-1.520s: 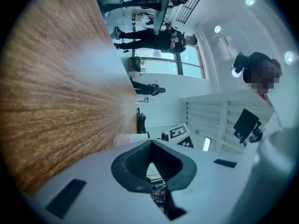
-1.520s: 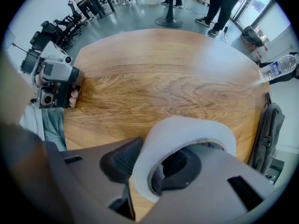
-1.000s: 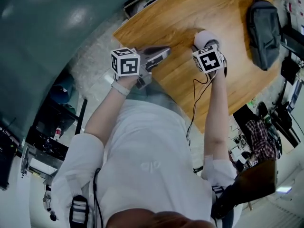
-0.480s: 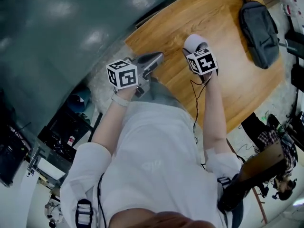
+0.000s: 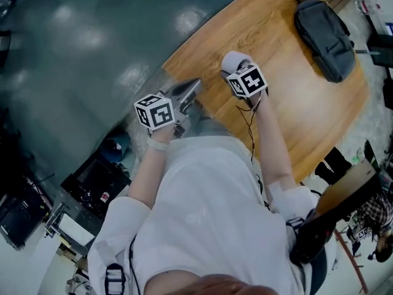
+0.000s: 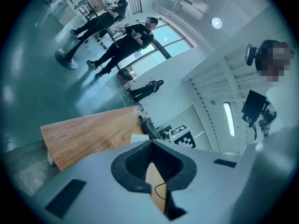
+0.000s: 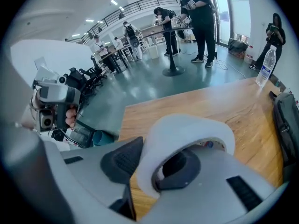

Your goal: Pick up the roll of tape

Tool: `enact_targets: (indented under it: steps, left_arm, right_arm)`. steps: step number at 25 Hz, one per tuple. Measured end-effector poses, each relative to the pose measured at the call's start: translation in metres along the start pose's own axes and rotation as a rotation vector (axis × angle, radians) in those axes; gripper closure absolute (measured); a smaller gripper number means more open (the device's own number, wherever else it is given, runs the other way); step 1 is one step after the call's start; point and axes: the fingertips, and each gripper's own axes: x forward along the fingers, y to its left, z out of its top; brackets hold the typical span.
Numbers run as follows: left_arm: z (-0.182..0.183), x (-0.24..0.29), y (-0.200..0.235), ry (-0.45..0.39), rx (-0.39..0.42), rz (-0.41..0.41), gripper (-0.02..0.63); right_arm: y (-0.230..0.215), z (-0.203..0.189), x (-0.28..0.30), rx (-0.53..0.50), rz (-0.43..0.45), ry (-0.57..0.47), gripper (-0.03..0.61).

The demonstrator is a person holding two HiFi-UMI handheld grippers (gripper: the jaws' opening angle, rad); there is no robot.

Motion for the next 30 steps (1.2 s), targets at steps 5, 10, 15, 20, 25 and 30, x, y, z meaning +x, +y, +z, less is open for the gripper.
enact_targets:
  steps: [5, 10, 15, 20, 25, 30]
  left_arm:
    - [0.006, -0.016, -0.017, -0.020, 0.052, 0.032, 0.606]
    - [0.019, -0.021, -0.033, -0.040, 0.101, 0.051, 0.606]
    - [0.022, -0.031, -0.051, -0.070, 0.144, 0.067, 0.606]
    - [0.024, -0.052, -0.066, -0.123, 0.177, 0.081, 0.606]
    - [0.037, -0.081, -0.085, -0.188, 0.212, 0.086, 0.606]
    - [0.049, -0.119, -0.102, -0.316, 0.233, 0.123, 0.606]
  right_arm:
    - [0.019, 0.012, -0.021, -0.031, 0.012, -0.050, 0.460]
    - [0.025, 0.027, -0.041, -0.032, 0.031, -0.109, 0.460]
    - [0.036, 0.039, -0.063, -0.046, 0.055, -0.176, 0.460]
    - [0.061, 0.054, -0.089, -0.057, 0.104, -0.267, 0.460]
    - [0.098, 0.074, -0.123, -0.055, 0.187, -0.399, 0.460]
    - [0.139, 0.106, -0.161, -0.037, 0.371, -0.572, 0.460]
